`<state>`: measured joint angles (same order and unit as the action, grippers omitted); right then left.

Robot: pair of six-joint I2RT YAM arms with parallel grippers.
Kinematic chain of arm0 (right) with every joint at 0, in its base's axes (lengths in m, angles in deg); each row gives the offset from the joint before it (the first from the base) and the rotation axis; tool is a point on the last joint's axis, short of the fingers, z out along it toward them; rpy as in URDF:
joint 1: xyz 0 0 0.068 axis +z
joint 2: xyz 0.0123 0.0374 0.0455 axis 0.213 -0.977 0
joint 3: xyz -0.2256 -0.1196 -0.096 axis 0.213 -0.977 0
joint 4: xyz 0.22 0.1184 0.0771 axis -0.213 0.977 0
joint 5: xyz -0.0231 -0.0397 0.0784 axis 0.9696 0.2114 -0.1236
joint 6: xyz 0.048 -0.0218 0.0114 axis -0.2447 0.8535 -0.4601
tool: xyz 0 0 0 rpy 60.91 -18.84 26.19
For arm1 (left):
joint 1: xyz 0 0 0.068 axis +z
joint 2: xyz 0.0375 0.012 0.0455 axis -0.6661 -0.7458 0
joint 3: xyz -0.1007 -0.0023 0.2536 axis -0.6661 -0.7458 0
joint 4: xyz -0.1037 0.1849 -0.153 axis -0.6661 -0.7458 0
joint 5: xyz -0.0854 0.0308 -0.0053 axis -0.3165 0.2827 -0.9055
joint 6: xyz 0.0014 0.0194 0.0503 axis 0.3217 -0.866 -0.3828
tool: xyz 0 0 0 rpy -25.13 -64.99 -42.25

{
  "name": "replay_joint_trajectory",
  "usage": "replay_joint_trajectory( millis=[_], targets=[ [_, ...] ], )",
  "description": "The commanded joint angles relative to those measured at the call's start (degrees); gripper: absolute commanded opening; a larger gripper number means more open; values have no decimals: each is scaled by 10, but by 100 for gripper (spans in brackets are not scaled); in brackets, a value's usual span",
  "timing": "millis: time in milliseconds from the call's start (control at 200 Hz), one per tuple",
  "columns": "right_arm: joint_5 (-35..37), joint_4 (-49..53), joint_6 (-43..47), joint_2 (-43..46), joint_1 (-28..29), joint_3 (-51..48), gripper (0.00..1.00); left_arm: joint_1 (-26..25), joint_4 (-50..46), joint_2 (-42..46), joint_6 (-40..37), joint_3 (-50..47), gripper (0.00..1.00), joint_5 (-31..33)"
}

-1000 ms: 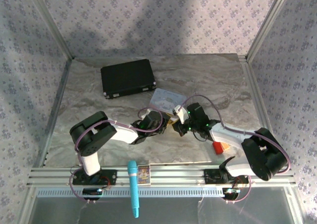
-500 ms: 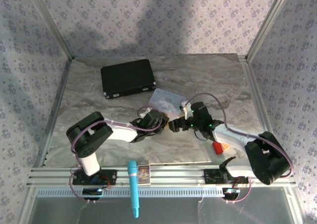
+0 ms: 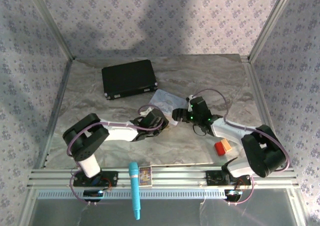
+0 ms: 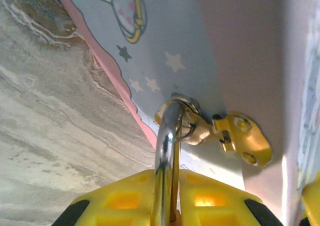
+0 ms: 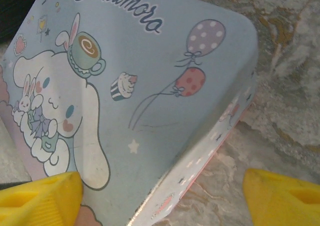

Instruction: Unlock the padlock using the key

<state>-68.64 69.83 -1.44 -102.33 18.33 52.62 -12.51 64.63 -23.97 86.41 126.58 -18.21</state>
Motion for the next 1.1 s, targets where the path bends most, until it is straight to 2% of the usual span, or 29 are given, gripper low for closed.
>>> replay_joint_trajectory(
  millis=[0,215,430,610,760,984,1094],
  targets=[
    [25,36,-9,-29,-5,17,77,8,-101,18,-63,17,1,18],
    [17,36,-8,-47,-11,11,60,20,-264,27,-159,43,8,101],
    [8,37,-5,-59,-16,19,53,21,-353,-5,-218,75,17,137],
    [3,39,-4,-60,-20,26,51,15,-365,-21,-237,87,26,153],
    [-5,37,-9,-63,-25,26,51,11,-361,-32,-244,91,27,156],
    [-5,40,-9,-62,-26,25,52,-32,-442,-35,-254,133,36,244],
    [-5,43,-7,-63,-28,28,52,-54,-447,-38,-255,144,36,254]
  ],
)
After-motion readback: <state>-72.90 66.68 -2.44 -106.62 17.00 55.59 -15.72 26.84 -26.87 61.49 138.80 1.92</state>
